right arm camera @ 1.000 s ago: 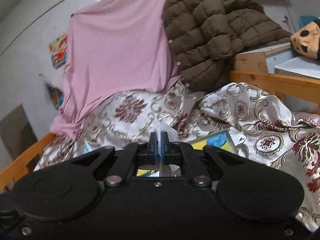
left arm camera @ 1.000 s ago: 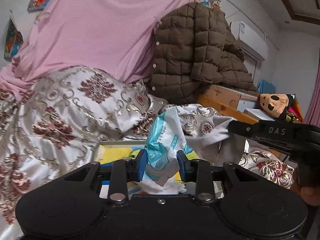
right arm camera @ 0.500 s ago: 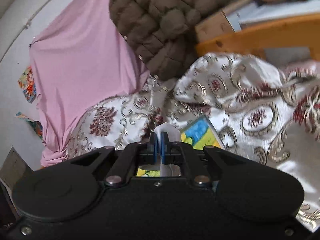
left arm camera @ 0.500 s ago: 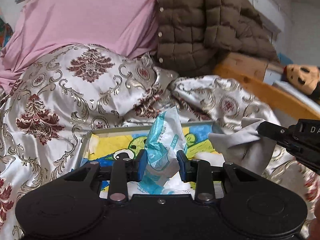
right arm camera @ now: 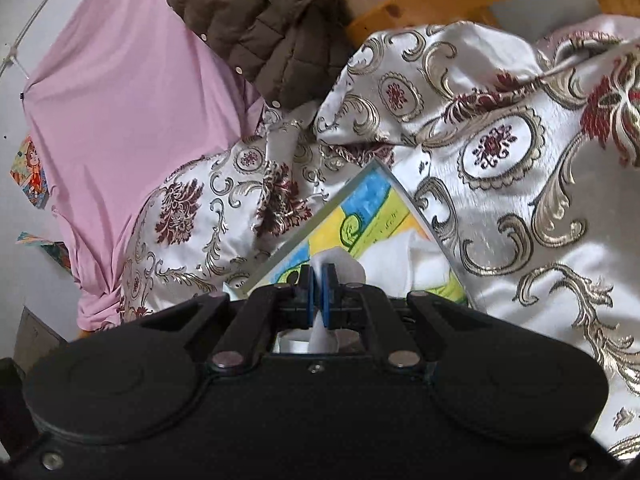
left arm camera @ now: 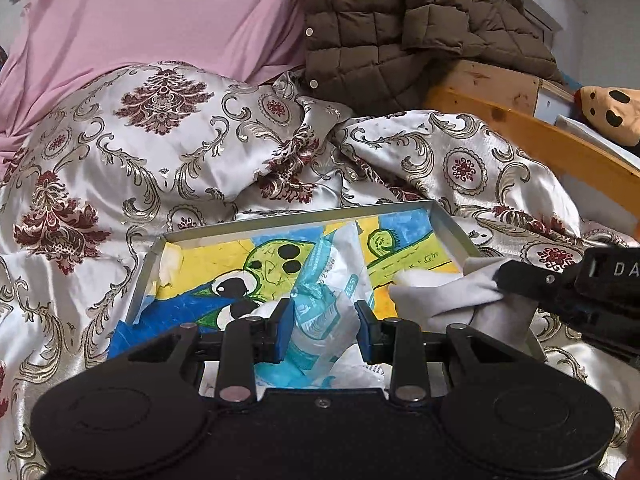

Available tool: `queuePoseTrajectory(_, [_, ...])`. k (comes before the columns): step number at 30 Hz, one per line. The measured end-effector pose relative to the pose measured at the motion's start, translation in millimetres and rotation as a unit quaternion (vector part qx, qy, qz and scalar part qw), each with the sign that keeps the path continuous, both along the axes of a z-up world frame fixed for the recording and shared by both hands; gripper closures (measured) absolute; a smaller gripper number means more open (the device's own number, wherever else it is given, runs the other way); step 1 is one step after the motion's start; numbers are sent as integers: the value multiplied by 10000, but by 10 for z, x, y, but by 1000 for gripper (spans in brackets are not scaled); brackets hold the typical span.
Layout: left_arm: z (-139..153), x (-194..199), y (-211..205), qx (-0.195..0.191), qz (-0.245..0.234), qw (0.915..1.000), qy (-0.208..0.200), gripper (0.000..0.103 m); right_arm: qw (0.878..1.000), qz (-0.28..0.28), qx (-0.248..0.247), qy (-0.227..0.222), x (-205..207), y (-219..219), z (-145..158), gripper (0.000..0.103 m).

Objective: Organize soft objects
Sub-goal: 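Carry the tissue in the right tool to the tray while the left carries the wipes packet, then open both tools to release the tissue and wipes packet in the tray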

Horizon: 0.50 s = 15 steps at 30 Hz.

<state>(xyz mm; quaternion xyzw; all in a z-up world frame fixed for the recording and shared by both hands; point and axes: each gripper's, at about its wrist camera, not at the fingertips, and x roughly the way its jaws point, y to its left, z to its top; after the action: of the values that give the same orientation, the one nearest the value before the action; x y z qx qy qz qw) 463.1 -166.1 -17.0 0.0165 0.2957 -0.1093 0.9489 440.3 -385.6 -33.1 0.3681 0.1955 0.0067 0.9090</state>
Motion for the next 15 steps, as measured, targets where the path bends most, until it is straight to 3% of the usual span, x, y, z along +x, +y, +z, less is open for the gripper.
queuePoseTrajectory(7, [24, -18, -1, 13, 23, 10000, 65, 66, 9999, -45, 138, 40, 28, -35, -84, 101])
queuePoseTrajectory(15, [69, -82, -45, 214, 7, 9997, 71, 61, 10000, -29, 50, 50, -59, -2, 75, 97])
